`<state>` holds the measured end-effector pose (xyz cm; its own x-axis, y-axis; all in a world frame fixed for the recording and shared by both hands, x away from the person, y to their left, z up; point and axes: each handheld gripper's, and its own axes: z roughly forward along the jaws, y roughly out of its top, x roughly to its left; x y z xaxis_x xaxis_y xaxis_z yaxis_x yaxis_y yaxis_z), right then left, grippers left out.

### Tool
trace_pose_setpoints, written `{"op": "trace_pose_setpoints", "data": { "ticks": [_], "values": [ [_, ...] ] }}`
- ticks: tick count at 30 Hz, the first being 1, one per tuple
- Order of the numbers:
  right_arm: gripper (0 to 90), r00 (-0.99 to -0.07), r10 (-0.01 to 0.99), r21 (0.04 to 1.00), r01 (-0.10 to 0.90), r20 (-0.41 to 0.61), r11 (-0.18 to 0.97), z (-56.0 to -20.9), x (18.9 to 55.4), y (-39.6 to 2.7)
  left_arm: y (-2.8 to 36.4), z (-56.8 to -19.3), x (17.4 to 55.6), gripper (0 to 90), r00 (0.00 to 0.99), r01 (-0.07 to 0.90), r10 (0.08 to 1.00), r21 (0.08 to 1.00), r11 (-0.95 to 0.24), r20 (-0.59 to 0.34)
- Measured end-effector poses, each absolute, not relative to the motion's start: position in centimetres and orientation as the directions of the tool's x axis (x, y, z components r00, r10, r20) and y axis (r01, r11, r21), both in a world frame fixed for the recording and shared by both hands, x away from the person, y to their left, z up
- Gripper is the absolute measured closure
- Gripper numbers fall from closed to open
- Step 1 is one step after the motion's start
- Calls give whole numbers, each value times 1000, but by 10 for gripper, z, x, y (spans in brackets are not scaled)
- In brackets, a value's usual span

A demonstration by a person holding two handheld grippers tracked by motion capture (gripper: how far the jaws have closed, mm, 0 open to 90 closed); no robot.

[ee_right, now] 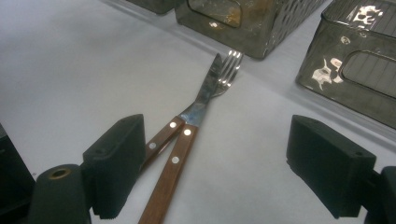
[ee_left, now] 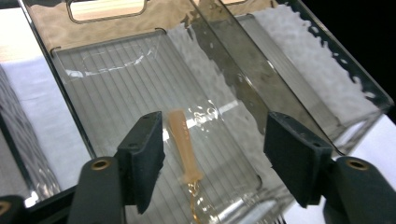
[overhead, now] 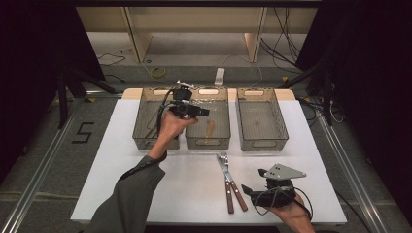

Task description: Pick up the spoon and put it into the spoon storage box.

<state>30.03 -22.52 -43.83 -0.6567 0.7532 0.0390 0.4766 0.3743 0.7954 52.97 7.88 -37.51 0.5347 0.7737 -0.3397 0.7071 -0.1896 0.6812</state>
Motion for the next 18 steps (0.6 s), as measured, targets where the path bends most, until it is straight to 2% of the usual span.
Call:
{"op": "trace_pose_setpoints", "data": {
  "ticks": [10,18],
  "values": [
    [204,-664,746,787,482,41,385,-439,300,-222,108,-379,487,283,578,684,733,702,-197,-357],
    [204,-664,746,777,496,52,388,-440,302,-219,116,-391,457,252,600,660,732,717,-225,-323]
  ]
}}
